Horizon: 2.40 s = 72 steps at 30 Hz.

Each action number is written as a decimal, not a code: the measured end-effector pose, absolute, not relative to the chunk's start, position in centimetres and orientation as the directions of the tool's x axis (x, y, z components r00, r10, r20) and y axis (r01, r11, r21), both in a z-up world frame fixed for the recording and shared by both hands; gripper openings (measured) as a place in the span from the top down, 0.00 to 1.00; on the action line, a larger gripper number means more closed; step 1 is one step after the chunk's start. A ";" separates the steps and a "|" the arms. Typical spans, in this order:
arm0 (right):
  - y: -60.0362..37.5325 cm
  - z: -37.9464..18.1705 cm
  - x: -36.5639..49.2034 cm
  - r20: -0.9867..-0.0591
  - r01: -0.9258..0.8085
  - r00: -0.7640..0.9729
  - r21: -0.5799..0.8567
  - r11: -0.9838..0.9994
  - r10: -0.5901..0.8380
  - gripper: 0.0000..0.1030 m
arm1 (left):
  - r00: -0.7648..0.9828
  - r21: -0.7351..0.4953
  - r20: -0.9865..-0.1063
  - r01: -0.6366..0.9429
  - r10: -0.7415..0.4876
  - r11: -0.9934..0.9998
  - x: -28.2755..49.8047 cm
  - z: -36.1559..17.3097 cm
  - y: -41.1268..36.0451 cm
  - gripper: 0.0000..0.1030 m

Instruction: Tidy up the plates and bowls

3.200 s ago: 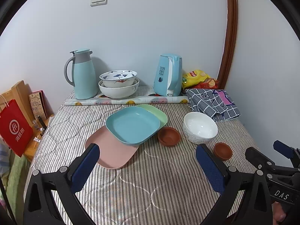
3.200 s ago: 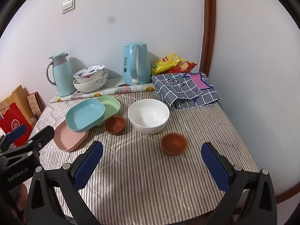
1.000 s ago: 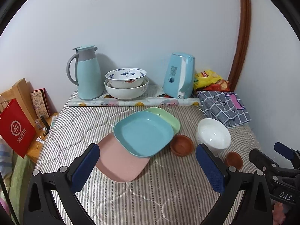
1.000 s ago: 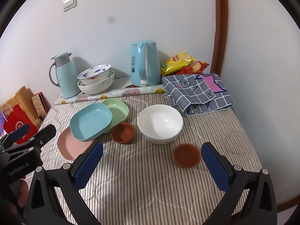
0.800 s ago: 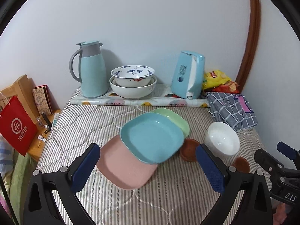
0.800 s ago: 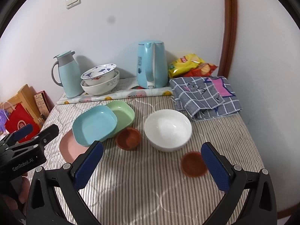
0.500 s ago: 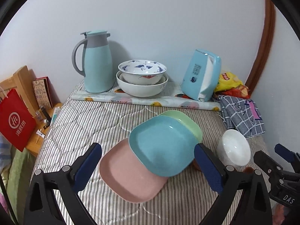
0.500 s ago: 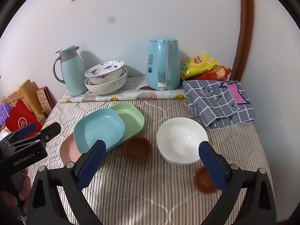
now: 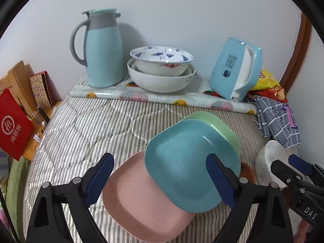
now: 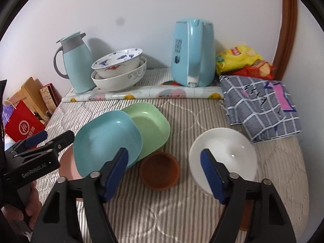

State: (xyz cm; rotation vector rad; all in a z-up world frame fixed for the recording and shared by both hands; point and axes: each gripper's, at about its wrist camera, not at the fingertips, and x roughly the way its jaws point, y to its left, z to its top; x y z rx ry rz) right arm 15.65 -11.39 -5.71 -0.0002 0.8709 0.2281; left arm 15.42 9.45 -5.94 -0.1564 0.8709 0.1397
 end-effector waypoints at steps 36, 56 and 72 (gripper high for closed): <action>-6.2 -12.7 21.4 -0.845 -0.260 0.490 0.095 0.961 0.216 0.91 | 0.571 -0.104 -0.821 -0.153 0.002 0.983 20.0 -11.8 11.0 0.84; -5.3 -11.0 19.5 -0.816 -0.273 0.517 0.130 0.953 0.259 0.92 | 0.608 -0.117 -0.793 -0.177 0.015 0.977 17.1 -9.6 12.7 0.86; -2.7 -10.8 16.1 -0.803 -0.325 0.515 0.139 0.935 0.299 0.92 | 0.612 -0.106 -0.789 -0.225 0.055 0.969 13.1 -9.3 15.4 0.86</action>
